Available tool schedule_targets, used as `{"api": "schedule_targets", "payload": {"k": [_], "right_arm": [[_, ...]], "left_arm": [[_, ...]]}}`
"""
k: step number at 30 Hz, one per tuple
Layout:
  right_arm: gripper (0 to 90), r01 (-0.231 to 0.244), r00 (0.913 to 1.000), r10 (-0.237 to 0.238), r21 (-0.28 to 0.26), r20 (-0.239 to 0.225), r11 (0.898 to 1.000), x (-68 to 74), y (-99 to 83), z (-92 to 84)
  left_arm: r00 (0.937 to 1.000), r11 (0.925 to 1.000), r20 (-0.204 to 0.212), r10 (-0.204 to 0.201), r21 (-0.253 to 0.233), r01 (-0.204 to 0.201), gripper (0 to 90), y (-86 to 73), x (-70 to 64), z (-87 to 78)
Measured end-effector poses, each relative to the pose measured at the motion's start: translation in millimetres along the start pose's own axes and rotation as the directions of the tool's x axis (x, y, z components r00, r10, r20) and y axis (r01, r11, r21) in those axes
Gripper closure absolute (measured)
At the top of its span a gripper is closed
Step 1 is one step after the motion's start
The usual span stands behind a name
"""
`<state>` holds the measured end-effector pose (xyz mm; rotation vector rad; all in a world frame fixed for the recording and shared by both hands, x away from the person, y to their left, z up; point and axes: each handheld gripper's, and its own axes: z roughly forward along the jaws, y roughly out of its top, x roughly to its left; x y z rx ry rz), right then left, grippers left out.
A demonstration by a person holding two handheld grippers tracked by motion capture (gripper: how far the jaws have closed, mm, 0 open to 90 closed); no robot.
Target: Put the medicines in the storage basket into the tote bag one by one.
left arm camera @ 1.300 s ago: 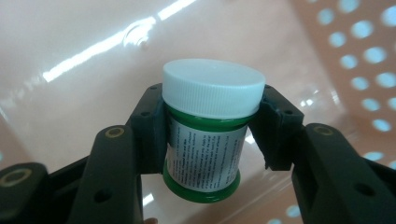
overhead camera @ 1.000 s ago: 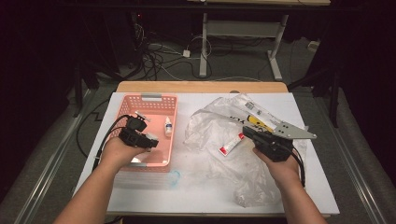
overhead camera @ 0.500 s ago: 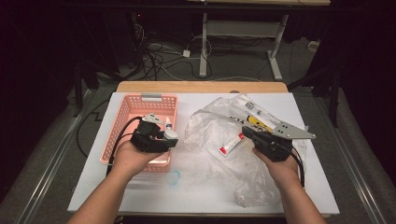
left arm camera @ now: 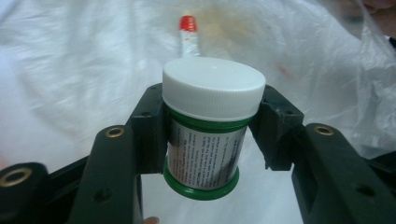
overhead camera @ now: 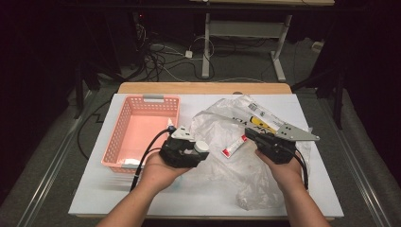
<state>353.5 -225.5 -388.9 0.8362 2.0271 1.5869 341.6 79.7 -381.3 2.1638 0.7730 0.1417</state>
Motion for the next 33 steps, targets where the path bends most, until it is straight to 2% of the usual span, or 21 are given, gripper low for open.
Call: {"api": "schedule_targets", "payload": {"k": [4, 11, 18, 26, 28, 33], "right_arm": [[90.0, 0.007, 1.0, -0.007, -0.003, -0.001, 1.0, 0.0, 0.4, -0.1], [90.0, 0.005, 1.0, -0.005, -0.003, -0.002, 1.0, -0.9, 0.5, -0.9], [90.0, 0.004, 1.0, -0.004, -0.005, -0.002, 1.0, -1.6, 0.3, -1.9], [90.0, -0.001, 1.0, 0.001, -0.007, 0.002, 1.0, -3.0, 0.2, -3.5], [90.0, -0.002, 1.0, 0.002, -0.006, 0.002, 1.0, -3.4, 0.0, -3.5], [90.0, -0.005, 1.0, 0.005, -0.003, 0.005, 1.0, -4.7, -1.3, -3.3]], "left_arm": [[0.9996, 0.9998, 0.024, 0.018, 0.001, -0.018, 49.6, 5.2, -11.6, 22.2], [0.999, 0.9995, 0.032, 0.031, -0.009, -0.031, 49.6, 15.1, -23.7, 60.5], [0.9987, 0.999, 0.022, 0.045, 0.0, -0.045, 49.6, 22.8, -26.6, 92.3], [0.9988, 0.9983, 0.005, 0.049, -0.031, -0.049, 49.6, 32.6, -25.7, 119.5], [0.9977, 0.9971, -0.019, 0.065, -0.038, -0.065, 49.6, 33.4, -25.6, 127.7], [0.9985, 0.9973, -0.027, 0.048, -0.055, -0.049, 49.5, 33.6, -23.4, 149.9]]}}
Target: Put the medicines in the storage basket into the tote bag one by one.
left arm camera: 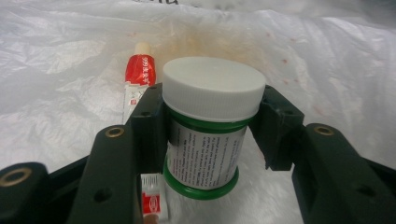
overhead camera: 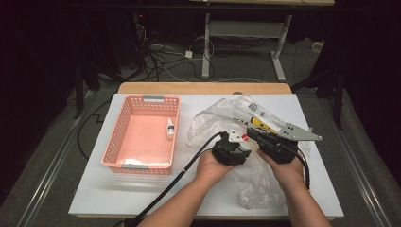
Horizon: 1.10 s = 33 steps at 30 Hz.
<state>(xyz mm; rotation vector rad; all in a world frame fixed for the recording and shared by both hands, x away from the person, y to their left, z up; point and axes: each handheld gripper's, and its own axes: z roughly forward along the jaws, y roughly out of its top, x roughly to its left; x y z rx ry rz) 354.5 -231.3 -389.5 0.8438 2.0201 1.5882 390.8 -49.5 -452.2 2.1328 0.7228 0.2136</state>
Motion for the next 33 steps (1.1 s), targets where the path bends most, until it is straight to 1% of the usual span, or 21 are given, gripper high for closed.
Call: {"api": "schedule_targets", "payload": {"k": [2, 3, 4, 5, 6, 10, 12, 13, 16, 17, 18, 19, 20, 22, 23, 24, 26, 27, 30, 32, 33], "right_arm": [[90.0, -0.002, 1.0, 0.002, 0.002, 0.002, 1.0, -0.2, -0.3, -0.4], [90.0, 0.001, 1.0, -0.001, -0.001, 0.002, 1.0, -0.8, -0.3, -0.5], [90.0, -0.002, 1.0, 0.002, -0.002, 0.004, 1.0, -0.9, -0.3, -0.6], [90.0, -0.002, 1.0, 0.002, -0.002, 0.004, 1.0, -1.1, -0.3, -0.9], [90.0, -0.001, 1.0, 0.001, -0.003, 0.003, 1.0, -1.4, -0.4, -0.9], [90.0, -0.008, 1.0, 0.008, 0.002, 0.003, 1.0, -1.8, -1.0, -0.8], [90.0, -0.004, 1.0, 0.004, 0.002, 0.003, 1.0, -1.9, -1.3, -0.6], [90.0, -0.004, 1.0, 0.004, 0.002, 0.003, 1.0, -1.8, -1.3, -0.6], [90.0, -0.006, 1.0, 0.006, 0.001, 0.002, 1.0, -1.7, -1.3, -1.0], [90.0, -0.006, 1.0, 0.006, 0.001, 0.002, 1.0, -1.7, -1.2, -1.1], [90.0, -0.006, 1.0, 0.006, 0.001, 0.002, 1.0, -1.5, -1.2, -1.2], [90.0, -0.007, 1.0, 0.007, 0.002, 0.002, 1.0, -1.2, -1.1, -1.3], [90.0, -0.003, 1.0, 0.003, 0.002, 0.001, 1.0, -1.0, -1.1, -1.2], [90.0, -0.001, 1.0, 0.001, 0.002, 0.0, 1.0, -0.8, -1.1, -0.7], [90.0, -0.001, 1.0, 0.001, 0.003, -0.001, 1.0, -0.3, -1.1, -0.6], [90.0, 0.0, 1.0, 0.0, 0.004, -0.001, 1.0, -0.1, -1.0, -0.5], [90.0, -0.001, 1.0, 0.001, 0.004, -0.001, 1.0, 0.0, -1.0, -0.3], [90.0, 0.0, 1.0, 0.0, 0.004, -0.002, 1.0, -0.1, -1.0, -0.3], [90.0, 0.0, 1.0, 0.0, 0.005, -0.001, 1.0, -0.4, -1.2, -0.5], [90.0, 0.0, 1.0, 0.0, 0.005, 0.001, 1.0, -0.7, -1.3, -0.6], [90.0, 0.0, 1.0, 0.0, 0.005, 0.001, 1.0, -0.8, -1.2, -0.7]], "left_arm": [[1.0, 1.0, 0.0, 0.002, 0.002, -0.002, 49.5, -0.6, 1.2, 8.1], [1.0, 1.0, -0.004, -0.001, 0.002, 0.001, 49.5, -0.9, 1.6, 11.6], [1.0, 0.9999, 0.0, -0.009, -0.005, 0.009, 49.5, -1.2, 1.7, 14.6], [0.9999, 0.9999, 0.006, -0.013, -0.01, 0.013, 49.5, -1.4, 1.7, 16.8], [0.9999, 0.9999, 0.01, -0.007, -0.011, 0.007, 49.5, -1.4, 1.8, 18.6], [0.9999, 0.9993, 0.006, -0.014, -0.035, 0.014, 49.3, -2.1, -1.1, 26.7], [0.9999, 0.9993, 0.004, -0.015, -0.035, 0.015, 49.3, -2.8, -1.6, 28.8], [1.0, 0.9996, 0.004, -0.006, -0.027, 0.006, 49.2, -2.6, -1.5, 28.3], [1.0, 0.9998, 0.003, -0.009, -0.019, 0.009, 48.7, -2.4, -2.7, 26.6], [0.9999, 0.9999, 0.004, 0.012, 0.001, -0.012, 48.6, -2.2, -2.2, 24.4], [1.0, 1.0, 0.0, 0.005, -0.003, -0.005, 46.6, -2.5, -3.5, 24.2], [0.9997, 0.9996, -0.003, 0.024, 0.016, -0.024, 46.2, -2.6, -3.4, 22.2], [0.9998, 0.9998, -0.007, 0.016, 0.01, -0.016, 46.1, -2.9, -4.2, 21.7], [0.9994, 0.9992, -0.005, 0.033, 0.023, -0.033, 46.0, -3.7, -3.5, 18.1], [0.9997, 0.9996, -0.005, 0.025, 0.016, -0.025, 45.9, -4.5, -4.4, 16.9], [0.9997, 0.9996, -0.001, 0.026, 0.014, -0.026, 44.2, -5.4, -4.8, 15.5], [0.9999, 0.9995, 0.005, 0.015, 0.027, -0.016, 39.8, -6.8, -4.9, 12.2], [0.9999, 0.9994, 0.013, 0.003, 0.033, -0.003, 37.0, -7.8, -6.1, 10.6], [0.9998, 0.9998, 0.022, 0.003, 0.021, -0.003, 33.0, -11.7, -7.6, 2.1], [0.9998, 0.9994, 0.015, 0.011, 0.032, -0.011, 27.8, -13.6, -8.6, -2.8], [0.9998, 0.9995, 0.014, 0.014, 0.029, -0.015, 27.4, -15.3, -9.5, -5.8]]}}
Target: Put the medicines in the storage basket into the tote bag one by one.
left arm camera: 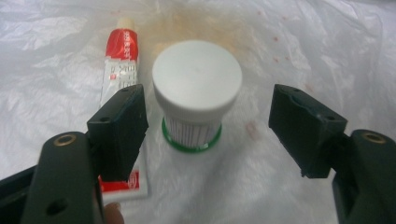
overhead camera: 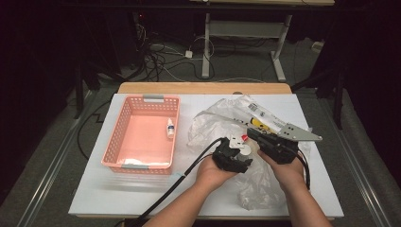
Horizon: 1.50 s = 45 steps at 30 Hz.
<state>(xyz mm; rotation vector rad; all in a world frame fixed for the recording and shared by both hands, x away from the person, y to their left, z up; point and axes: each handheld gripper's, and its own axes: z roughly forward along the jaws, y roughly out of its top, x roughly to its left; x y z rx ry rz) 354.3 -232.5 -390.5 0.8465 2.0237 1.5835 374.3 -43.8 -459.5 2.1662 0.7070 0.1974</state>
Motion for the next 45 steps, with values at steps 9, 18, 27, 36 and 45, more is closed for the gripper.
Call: {"api": "schedule_targets", "payload": {"k": [9, 18, 27, 36, 45], "right_arm": [[90.0, 0.002, 1.0, -0.002, 0.001, 0.004, 1.0, -0.2, 0.1, -0.4], [90.0, 0.002, 0.9999, -0.002, -0.002, 0.011, 1.0, -0.2, 0.4, -1.4], [90.0, 0.005, 1.0, -0.005, 0.0, 0.007, 1.0, 0.5, 0.6, -1.4], [90.0, 0.006, 1.0, -0.006, 0.005, 0.005, 1.0, 1.6, 0.0, 0.2], [90.0, 0.007, 1.0, -0.007, 0.007, 0.003, 1.0, 2.1, -0.1, 0.7]], "left_arm": [[0.9997, 0.9998, 0.023, 0.002, 0.017, -0.002, 14.8, -16.6, -4.6, -31.3], [0.9991, 0.9989, 0.04, -0.011, 0.046, 0.009, 0.0, -33.9, -9.2, -64.2], [0.9997, 0.9966, 0.019, -0.017, 0.081, 0.015, 0.0, -43.3, -5.0, -101.3], [0.9984, 0.998, -0.024, -0.05, 0.036, 0.051, 0.0, -48.0, 7.2, -150.4], [0.9794, 0.9902, -0.149, -0.136, 0.009, 0.139, 0.0, -59.5, 49.1, -183.9]]}}
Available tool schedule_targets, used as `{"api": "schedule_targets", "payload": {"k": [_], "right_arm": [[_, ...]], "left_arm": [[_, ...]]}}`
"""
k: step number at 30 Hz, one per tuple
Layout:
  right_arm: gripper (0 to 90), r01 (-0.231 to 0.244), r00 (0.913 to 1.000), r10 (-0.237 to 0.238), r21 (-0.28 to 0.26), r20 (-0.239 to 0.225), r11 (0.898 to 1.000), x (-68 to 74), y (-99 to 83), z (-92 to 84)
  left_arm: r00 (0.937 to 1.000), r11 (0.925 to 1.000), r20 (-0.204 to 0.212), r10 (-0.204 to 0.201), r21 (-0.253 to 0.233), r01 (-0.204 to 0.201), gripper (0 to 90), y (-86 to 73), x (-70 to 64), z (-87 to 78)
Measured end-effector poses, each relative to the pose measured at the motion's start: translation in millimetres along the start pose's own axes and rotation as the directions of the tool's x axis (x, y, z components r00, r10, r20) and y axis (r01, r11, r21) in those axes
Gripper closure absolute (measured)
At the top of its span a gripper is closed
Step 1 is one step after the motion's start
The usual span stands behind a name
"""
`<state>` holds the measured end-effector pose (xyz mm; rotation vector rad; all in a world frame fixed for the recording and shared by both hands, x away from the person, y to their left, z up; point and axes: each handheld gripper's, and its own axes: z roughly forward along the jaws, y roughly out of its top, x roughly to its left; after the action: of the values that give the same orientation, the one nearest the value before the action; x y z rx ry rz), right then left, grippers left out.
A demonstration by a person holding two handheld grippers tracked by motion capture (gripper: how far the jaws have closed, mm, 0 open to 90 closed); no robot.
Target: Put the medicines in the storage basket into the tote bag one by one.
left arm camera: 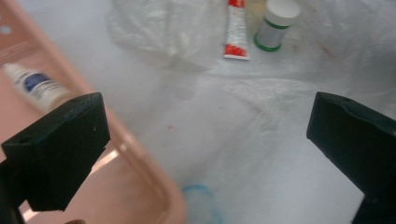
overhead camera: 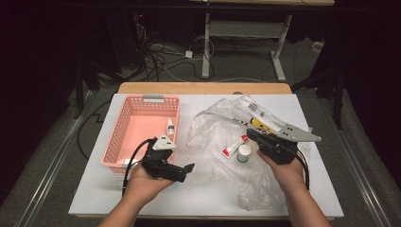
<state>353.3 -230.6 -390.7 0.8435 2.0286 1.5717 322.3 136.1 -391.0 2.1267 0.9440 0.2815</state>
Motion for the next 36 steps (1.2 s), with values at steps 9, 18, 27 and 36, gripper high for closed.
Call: {"api": "schedule_targets", "payload": {"k": [9, 18, 27, 36], "right_arm": [[90.0, -0.004, 1.0, 0.004, -0.003, 0.001, 1.0, -1.3, -0.4, -0.2], [90.0, -0.005, 1.0, 0.005, 0.005, 0.001, 1.0, -0.4, -1.2, 0.5], [90.0, -0.004, 1.0, 0.004, 0.005, 0.0, 1.0, -1.2, -1.5, 0.8], [90.0, -0.003, 1.0, 0.003, -0.003, 0.0, 1.0, -1.8, -0.6, -0.3]], "left_arm": [[0.9875, 0.9921, -0.096, -0.125, -0.026, 0.123, 0.7, -5.4, 48.7, -8.8], [0.9669, 0.9817, -0.17, -0.191, -0.029, 0.188, 4.6, 7.2, 80.6, 3.3], [0.9524, 0.9702, -0.198, -0.232, 0.023, 0.241, 19.2, 27.5, 111.0, 33.3], [0.9424, 0.9506, -0.188, -0.276, 0.091, 0.297, 30.9, 36.0, 129.9, 68.8]]}}
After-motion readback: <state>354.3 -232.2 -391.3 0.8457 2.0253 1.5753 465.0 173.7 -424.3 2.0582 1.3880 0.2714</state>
